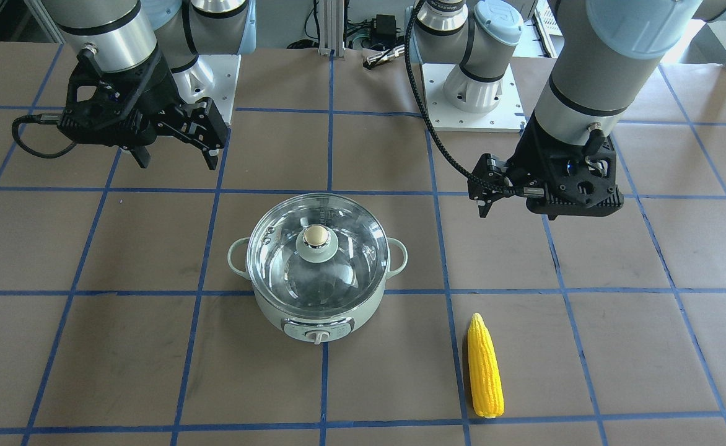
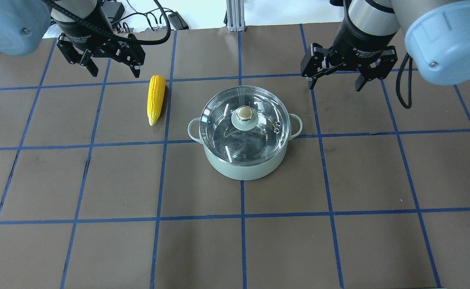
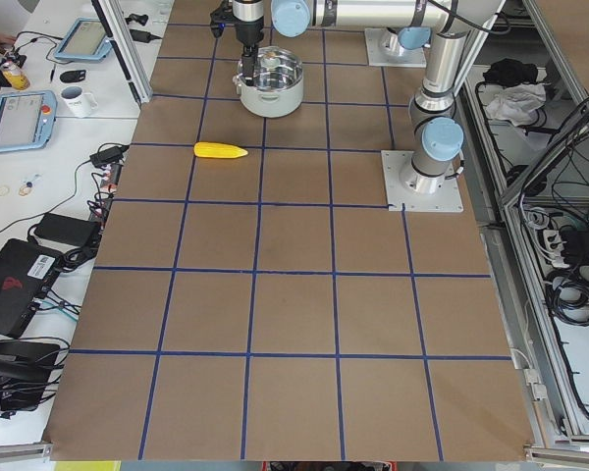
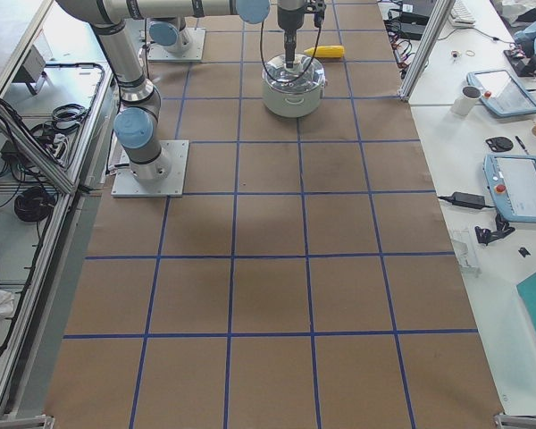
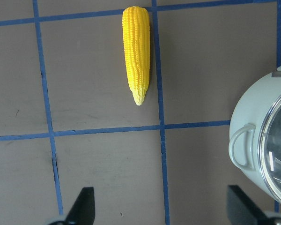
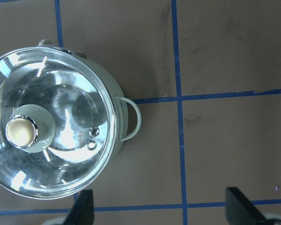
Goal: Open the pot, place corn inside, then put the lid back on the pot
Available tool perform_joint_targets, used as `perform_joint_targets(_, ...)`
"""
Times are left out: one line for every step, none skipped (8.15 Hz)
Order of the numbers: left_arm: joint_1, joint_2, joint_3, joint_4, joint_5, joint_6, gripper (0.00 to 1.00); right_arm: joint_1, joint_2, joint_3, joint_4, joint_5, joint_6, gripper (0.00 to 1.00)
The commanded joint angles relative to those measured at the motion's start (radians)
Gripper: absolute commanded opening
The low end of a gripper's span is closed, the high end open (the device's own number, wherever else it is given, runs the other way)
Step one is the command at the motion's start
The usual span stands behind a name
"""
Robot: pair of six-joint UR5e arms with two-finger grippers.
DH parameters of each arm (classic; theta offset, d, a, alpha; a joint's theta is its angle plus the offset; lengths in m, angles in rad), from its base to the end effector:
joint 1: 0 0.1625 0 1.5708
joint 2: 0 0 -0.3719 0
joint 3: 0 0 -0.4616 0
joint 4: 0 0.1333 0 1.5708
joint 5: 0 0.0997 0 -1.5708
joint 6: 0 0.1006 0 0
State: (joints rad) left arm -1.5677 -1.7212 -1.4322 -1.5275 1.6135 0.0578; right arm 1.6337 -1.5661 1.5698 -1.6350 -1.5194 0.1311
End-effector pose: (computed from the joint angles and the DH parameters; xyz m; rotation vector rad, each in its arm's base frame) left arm -0.1271 -0.6205 0.4274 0.0837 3.0965 -0.0467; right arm 0.1740 -0.5591 0.4384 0.1027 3.0817 -0.0852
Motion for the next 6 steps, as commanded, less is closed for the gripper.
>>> perform_joint_targets(0.002,-0.003,-0.001,0.003,0.006,0.011,1.0,0.0,0.0,0.004,0.001,0.001,0.001,1.0)
perform_joint_targets(0.003,-0.002,0.001,0.012,0.008,0.016,1.0,0.0,0.0,0.004,0.001,0.001,-0.001,1.0)
perform_joint_targets(0.003,-0.006,0.001,0.016,0.014,0.017,1.0,0.0,0.0,0.006,0.001,0.001,-0.001,1.0)
perform_joint_targets(0.008,-0.009,0.001,0.021,0.012,0.02,1.0,0.0,0.001,0.006,0.0,-0.007,0.004,1.0)
perform_joint_targets(0.021,-0.021,0.003,0.058,0.012,0.089,1.0,0.0,0.017,0.007,-0.002,-0.014,0.012,1.0)
perform_joint_targets(0.028,-0.061,0.01,0.11,0.019,0.144,1.0,0.0,0.021,0.007,-0.015,-0.004,0.006,1.0)
